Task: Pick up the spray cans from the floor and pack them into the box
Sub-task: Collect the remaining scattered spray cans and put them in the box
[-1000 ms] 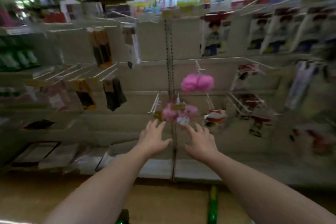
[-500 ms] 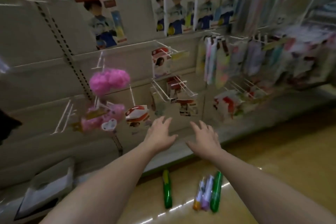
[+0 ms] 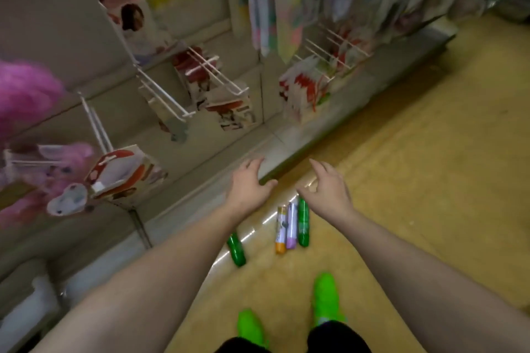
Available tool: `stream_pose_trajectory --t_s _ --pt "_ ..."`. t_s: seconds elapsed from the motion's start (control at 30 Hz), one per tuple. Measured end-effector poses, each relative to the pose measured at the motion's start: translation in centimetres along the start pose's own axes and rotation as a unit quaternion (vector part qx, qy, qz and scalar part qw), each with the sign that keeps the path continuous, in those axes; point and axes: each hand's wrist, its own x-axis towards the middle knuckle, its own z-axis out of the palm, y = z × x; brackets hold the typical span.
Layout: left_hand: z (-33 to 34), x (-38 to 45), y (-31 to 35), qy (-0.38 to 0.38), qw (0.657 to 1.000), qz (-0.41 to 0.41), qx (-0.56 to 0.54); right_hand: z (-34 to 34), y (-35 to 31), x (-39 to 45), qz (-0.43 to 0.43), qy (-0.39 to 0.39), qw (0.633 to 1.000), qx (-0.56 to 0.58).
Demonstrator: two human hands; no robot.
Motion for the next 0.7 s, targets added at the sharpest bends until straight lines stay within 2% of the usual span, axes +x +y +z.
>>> stream_pose_trajectory --t_s 0.2,0.4,0.53,0.63,0.7 --pt "5.9 4.2 0.1 0.012 0.999 -0.038 -0.016 2.9 5.2 4.9 -0.007 -0.040 0.999 -0.028" --pt "14.0 6.7 -2.3 0.001 0.993 -0.113 -0.024 8.8 10.9 9.2 -0.025 -0.083 0.996 0.001" --pt "20.1 9.2 -6.4 -0.008 0.990 -0.136 -0.023 14.8 15.2 12.1 0.007 -0.065 0.997 0.045" --pt "25.8 11.9 -10.8 -0.004 0.991 -0.133 -0.025 21.3 19.2 14.4 0.050 -0.026 0.995 0.084" --pt "30.1 13.6 -14.2 0.000 0.991 -0.135 -0.020 26.5 22.0 15.7 0.075 -0.032 0.993 0.091"
